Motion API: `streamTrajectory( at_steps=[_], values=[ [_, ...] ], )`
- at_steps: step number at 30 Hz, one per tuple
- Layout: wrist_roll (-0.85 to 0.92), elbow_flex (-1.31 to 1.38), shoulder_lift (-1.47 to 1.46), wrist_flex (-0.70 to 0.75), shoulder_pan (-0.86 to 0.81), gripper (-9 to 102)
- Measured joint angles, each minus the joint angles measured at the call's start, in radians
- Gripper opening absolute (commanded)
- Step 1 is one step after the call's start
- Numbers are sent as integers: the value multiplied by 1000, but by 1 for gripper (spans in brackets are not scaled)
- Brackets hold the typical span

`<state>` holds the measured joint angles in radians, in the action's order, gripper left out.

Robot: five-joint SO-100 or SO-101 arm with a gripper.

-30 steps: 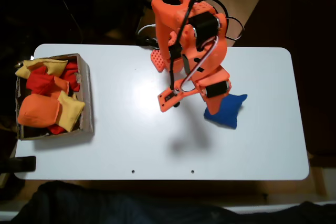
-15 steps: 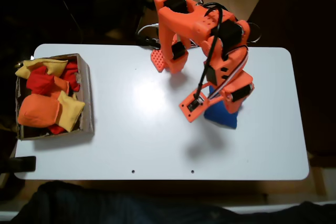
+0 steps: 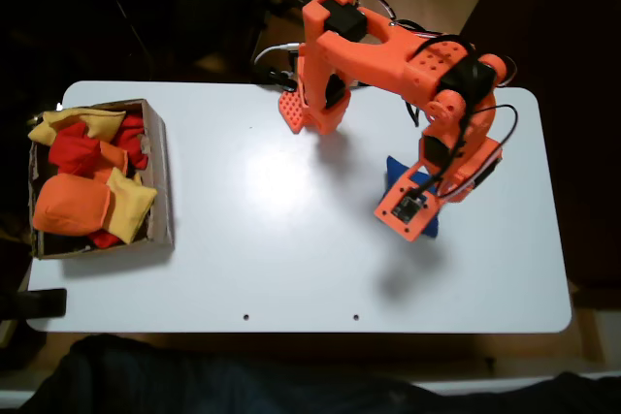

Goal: Grasp a bag and put it in the box.

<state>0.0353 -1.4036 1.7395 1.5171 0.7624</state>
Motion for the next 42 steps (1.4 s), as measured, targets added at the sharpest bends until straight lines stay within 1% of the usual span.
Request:
streamTrajectory(
  at_steps=[5,12,15,17,22,27,33,42],
  values=[
    [67,52,-106,54,35,7],
    [172,57,-141,55,67,8],
    [249,57,-141,55,77,16],
    [275,57,-141,57,77,26],
    [310,57,-161,87,77,38],
    [319,44,-169,109,77,44],
    [342,-34,-169,126,77,54],
    [397,-138,-172,153,67,62]
  ],
)
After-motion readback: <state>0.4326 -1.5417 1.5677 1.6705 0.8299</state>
